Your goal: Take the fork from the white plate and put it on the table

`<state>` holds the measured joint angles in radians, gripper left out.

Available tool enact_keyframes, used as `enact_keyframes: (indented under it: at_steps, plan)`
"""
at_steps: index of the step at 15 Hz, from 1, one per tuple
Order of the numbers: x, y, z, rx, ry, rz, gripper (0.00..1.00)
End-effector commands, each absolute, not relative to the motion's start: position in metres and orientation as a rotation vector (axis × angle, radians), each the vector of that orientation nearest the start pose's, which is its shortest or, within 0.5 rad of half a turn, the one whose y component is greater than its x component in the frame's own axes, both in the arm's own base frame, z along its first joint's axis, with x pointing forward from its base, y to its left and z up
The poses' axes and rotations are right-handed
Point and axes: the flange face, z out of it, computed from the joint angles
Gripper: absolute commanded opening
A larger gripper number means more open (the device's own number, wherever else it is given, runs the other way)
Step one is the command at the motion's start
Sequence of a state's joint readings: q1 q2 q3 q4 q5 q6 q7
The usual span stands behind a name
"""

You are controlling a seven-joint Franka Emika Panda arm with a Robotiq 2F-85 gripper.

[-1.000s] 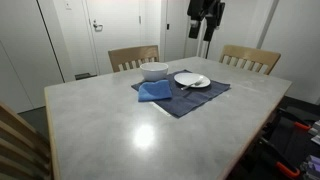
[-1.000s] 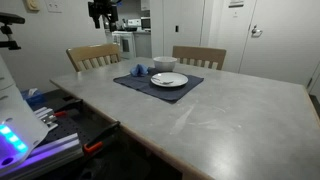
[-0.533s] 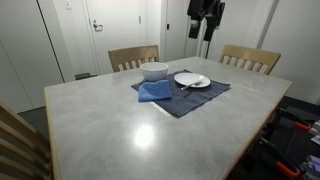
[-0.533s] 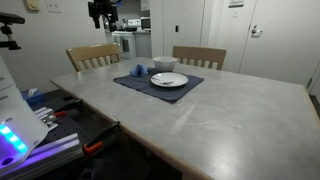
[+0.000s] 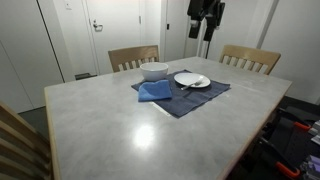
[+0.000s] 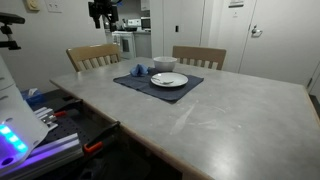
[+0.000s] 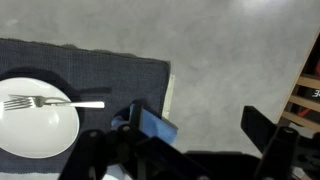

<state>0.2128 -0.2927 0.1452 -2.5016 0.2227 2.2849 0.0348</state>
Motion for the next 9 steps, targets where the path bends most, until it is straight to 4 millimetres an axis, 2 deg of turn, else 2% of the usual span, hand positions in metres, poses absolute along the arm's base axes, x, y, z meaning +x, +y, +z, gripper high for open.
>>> enact_keyframes:
  at_steps: [1,5,9]
  plan:
    - [0.426,0.147,0.390,-2.976,-0.333,-0.103,1.00]
    - [0.447,0.127,0.381,-2.954,-0.371,-0.143,1.00]
    - [0.474,0.105,0.363,-2.959,-0.401,-0.146,1.00]
